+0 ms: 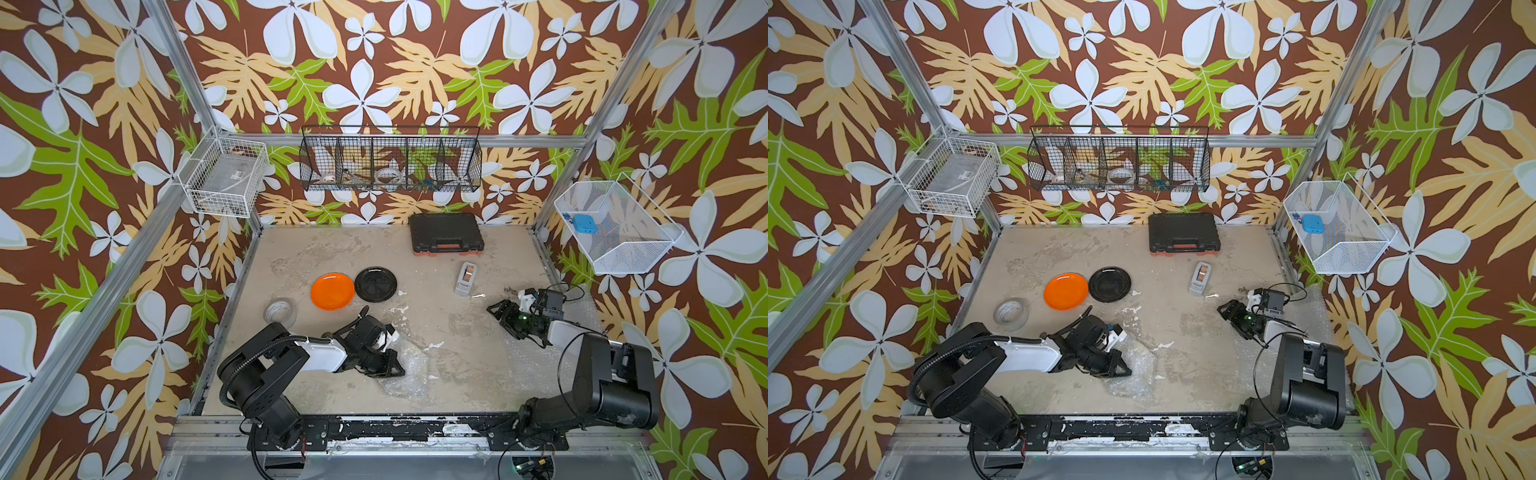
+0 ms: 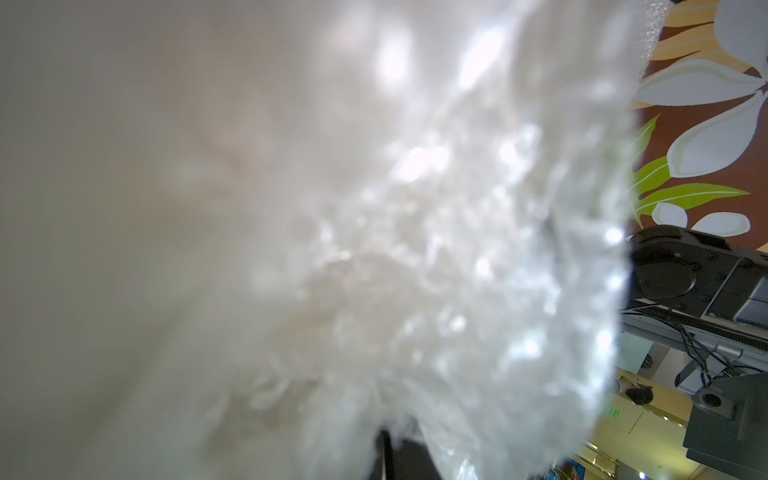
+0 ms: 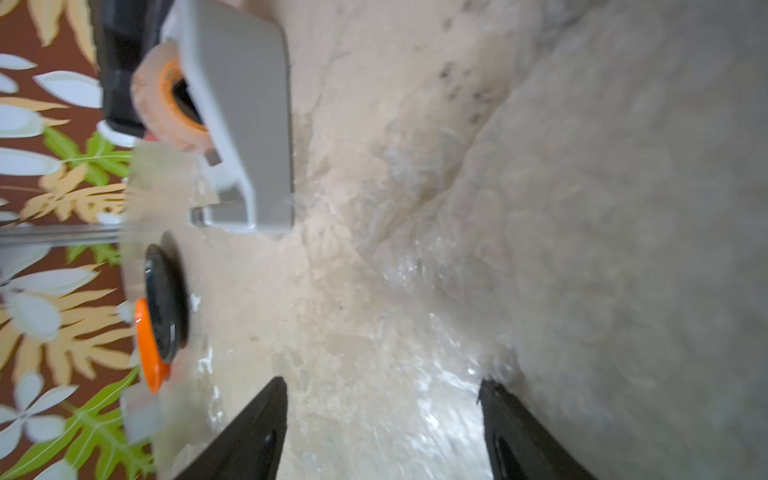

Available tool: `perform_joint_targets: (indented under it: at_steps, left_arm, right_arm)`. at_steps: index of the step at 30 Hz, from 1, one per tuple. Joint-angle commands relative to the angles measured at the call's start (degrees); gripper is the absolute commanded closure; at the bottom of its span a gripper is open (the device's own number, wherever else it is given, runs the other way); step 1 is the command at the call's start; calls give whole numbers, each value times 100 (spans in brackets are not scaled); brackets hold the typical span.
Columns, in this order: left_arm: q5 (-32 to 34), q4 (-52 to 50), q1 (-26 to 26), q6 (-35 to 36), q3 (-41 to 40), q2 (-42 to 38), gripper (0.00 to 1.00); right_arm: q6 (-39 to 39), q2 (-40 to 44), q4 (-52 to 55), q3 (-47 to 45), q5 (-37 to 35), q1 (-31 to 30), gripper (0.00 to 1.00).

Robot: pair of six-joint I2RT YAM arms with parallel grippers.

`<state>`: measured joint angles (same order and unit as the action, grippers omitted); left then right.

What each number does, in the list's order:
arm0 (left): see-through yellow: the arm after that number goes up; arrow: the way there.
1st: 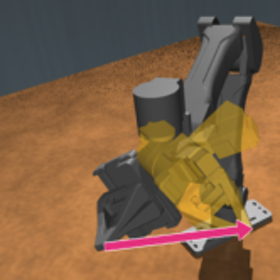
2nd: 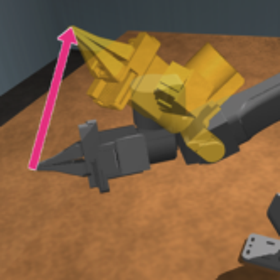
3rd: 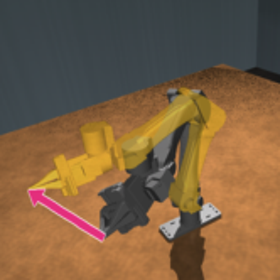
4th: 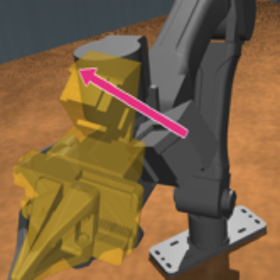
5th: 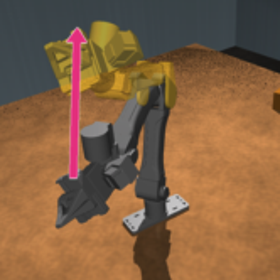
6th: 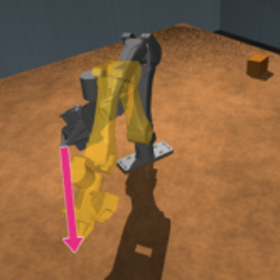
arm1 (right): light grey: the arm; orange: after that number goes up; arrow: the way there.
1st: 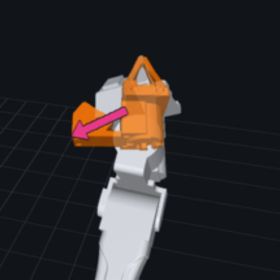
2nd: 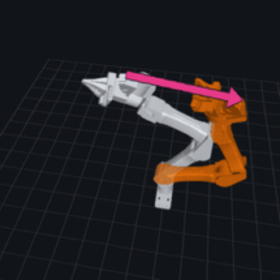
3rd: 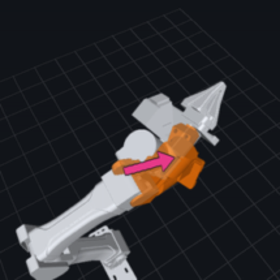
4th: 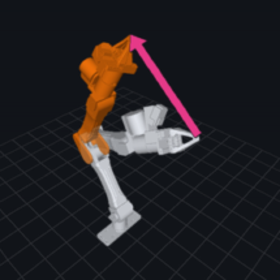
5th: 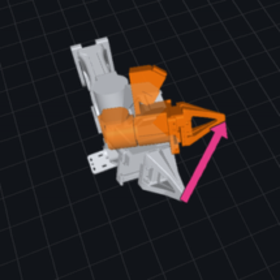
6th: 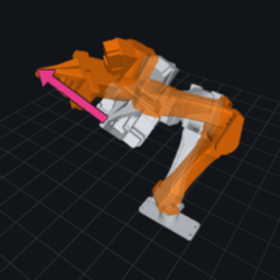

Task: Wrap dinner plates in bubble wrap
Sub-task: Pull the tape from the tape cutter.

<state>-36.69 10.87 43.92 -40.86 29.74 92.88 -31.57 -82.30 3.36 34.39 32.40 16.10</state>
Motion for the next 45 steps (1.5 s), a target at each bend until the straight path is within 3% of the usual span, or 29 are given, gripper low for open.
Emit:
perform_joint_targets:
  at_steps: [1, 5, 9, 18, 24, 29, 36, 41, 45]
  left_arm:
    - [795, -1430, 2, 17, -73, 114, 92]
    - [790, -1463, 2, 65, -6, 177, 92]
    - [792, -1501, 2, 78, 41, 170, 92]
    - [777, -1468, 2, 65, -45, 167, 92]
    - [742, -1413, 0, 43, -69, 178, 92]
    - [738, -1413, 2, 62, -86, 187, 92]
    - [734, -1388, -6, 67, -116, 169, 92]
    - [717, -1359, -6, 61, -126, 186, 92]
    - [716, -1364, -6, 67, -139, 178, 92]
  right_arm:
    - [17, 209, 473, 241, -149, -82, 29]
    - [266, 1, 303, 613, 567, -488, 33]
    - [711, -560, 279, 1264, 515, -823, 34]
    - [1496, -2077, 183, 2585, 489, -836, 40]
    - [1260, -2558, -533, 2424, 1298, -845, 36]
    - [1258, -2633, -880, 2295, 1367, -974, 31]
    - [1268, -2371, -810, 1978, 1352, -1079, 34]
    - [1320, -2155, -738, 1693, 1297, -1127, 42]
    - [1480, -2156, -523, 1758, 862, -1192, 45]
